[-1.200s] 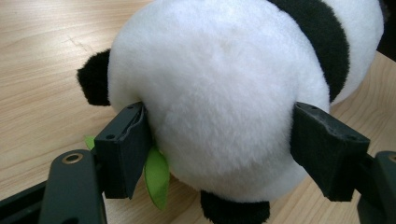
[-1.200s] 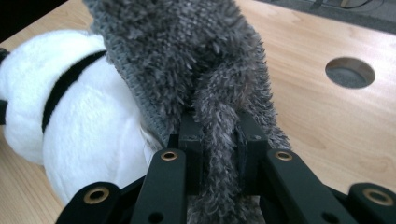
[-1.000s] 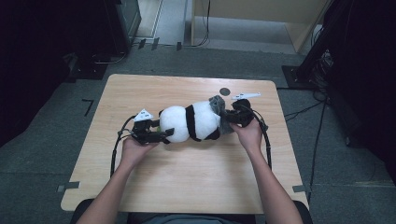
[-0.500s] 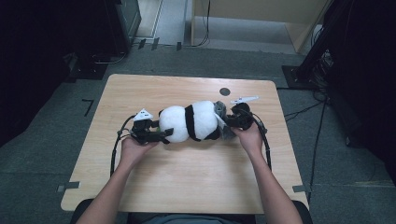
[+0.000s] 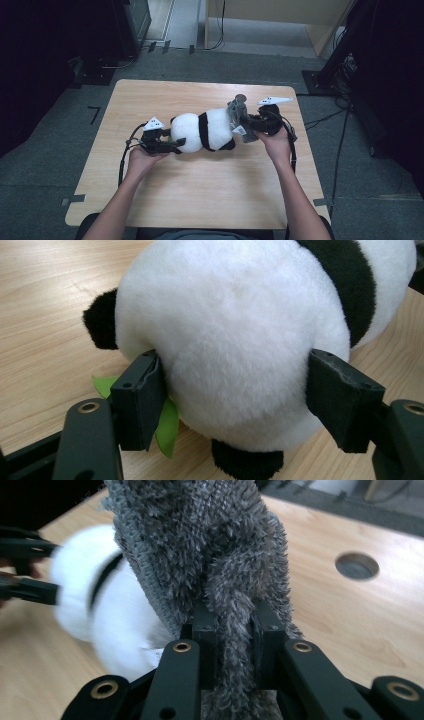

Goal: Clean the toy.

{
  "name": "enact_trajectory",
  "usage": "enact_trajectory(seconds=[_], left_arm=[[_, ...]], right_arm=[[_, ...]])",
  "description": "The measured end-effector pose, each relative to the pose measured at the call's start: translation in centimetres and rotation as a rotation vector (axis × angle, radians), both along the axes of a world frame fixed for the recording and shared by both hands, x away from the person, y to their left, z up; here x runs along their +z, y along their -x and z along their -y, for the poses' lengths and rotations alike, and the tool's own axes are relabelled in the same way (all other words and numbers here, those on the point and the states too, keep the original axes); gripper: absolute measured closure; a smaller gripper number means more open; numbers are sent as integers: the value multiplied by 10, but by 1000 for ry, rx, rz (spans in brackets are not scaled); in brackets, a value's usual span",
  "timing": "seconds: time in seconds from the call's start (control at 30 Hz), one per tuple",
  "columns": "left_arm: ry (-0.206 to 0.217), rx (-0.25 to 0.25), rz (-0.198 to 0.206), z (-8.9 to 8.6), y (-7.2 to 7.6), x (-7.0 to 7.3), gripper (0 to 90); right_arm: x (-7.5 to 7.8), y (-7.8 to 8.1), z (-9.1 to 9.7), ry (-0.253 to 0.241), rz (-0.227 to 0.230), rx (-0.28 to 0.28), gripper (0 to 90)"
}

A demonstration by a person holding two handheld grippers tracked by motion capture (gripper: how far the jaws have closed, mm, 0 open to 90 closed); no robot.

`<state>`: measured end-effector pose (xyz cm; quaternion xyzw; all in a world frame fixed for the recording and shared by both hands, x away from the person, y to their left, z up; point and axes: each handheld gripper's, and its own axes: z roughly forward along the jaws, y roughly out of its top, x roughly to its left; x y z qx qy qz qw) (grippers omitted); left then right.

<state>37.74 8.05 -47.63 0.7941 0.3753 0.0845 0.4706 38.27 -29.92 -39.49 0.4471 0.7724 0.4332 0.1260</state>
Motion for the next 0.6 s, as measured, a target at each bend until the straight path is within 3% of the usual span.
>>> enact_trajectory(seconds=[0.27, 0.33, 0.5, 0.6], left_arm=[[6, 2, -23, 0, -2, 2, 284], [4, 1, -25, 0, -2, 3, 295], [-1, 3, -27, 1, -1, 5, 353], [0, 2, -29, 1, -1, 5, 381]], right_arm=[[26, 21, -26, 14, 60, 112, 778], [28, 25, -34, 7, 66, 146, 778], [26, 32, -60, 56, 58, 224, 778], [24, 34, -73, 58, 60, 259, 778]])
